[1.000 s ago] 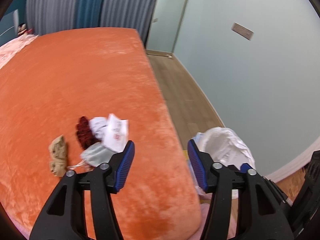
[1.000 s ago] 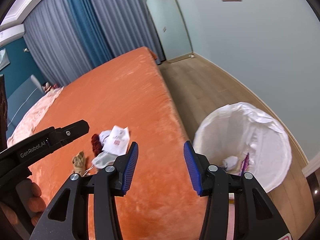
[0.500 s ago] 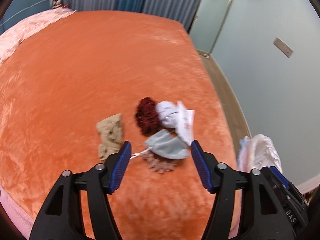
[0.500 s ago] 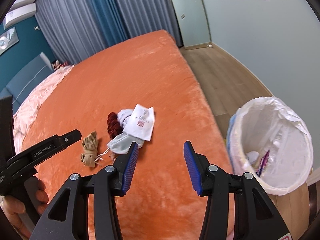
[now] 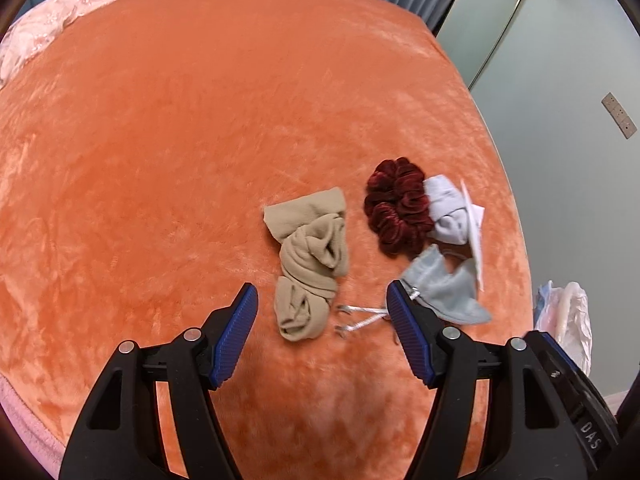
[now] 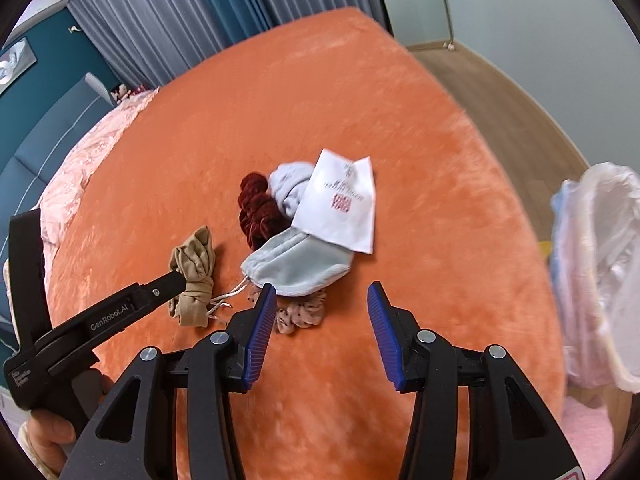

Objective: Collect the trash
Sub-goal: 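Move both tools back over the remaining pile on the bed, then grasp beige stocking with left tool while right tool grasps grey pouch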

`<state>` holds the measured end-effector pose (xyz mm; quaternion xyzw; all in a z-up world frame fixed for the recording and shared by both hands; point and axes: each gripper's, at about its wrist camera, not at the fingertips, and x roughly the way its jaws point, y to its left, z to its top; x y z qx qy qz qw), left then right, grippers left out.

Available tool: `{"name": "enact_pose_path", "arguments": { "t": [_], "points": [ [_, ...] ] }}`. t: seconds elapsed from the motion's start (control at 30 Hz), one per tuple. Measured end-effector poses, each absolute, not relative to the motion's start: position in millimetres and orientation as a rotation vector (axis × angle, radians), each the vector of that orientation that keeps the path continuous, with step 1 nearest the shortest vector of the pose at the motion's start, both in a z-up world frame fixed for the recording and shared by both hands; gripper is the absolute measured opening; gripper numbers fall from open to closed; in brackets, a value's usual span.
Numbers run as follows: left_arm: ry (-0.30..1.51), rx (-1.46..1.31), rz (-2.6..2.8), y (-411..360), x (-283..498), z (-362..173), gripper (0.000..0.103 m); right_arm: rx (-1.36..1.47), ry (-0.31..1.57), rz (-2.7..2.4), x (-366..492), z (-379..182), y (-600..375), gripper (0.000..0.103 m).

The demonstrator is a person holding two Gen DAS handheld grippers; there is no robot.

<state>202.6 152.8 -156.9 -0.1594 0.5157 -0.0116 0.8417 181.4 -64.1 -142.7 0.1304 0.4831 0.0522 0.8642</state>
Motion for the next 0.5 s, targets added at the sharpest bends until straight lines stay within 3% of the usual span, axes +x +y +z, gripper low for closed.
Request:
{"name": "enact_pose_path", "arguments": {
  "t": [0.2, 0.33, 0.43, 0.5],
  "points": [
    [1.122, -0.349, -0.042, 153.9, 217.2, -173.7, 0.061, 0.291, 1.073, 0.121, 209.3, -171.6, -49.7, 0.047],
    [1.152, -0.365, -0.046, 156.1, 226.0, -185.5, 0.052, 0.289, 1.109, 0.128, 220.3, -188.3, -45.4, 0.046],
    [1.167, -0.376, -0.059, 157.7, 230.0, -192.6, 0.040, 0.294, 1.131, 0.137, 223.4, -197.7, -44.1, 0.034],
    [1.160, -0.374, -0.057, 157.4, 230.4, -192.5, 0.037, 0.286, 1.139, 0.141, 224.2, -200.3, -43.8, 0.020]
  ]
}}
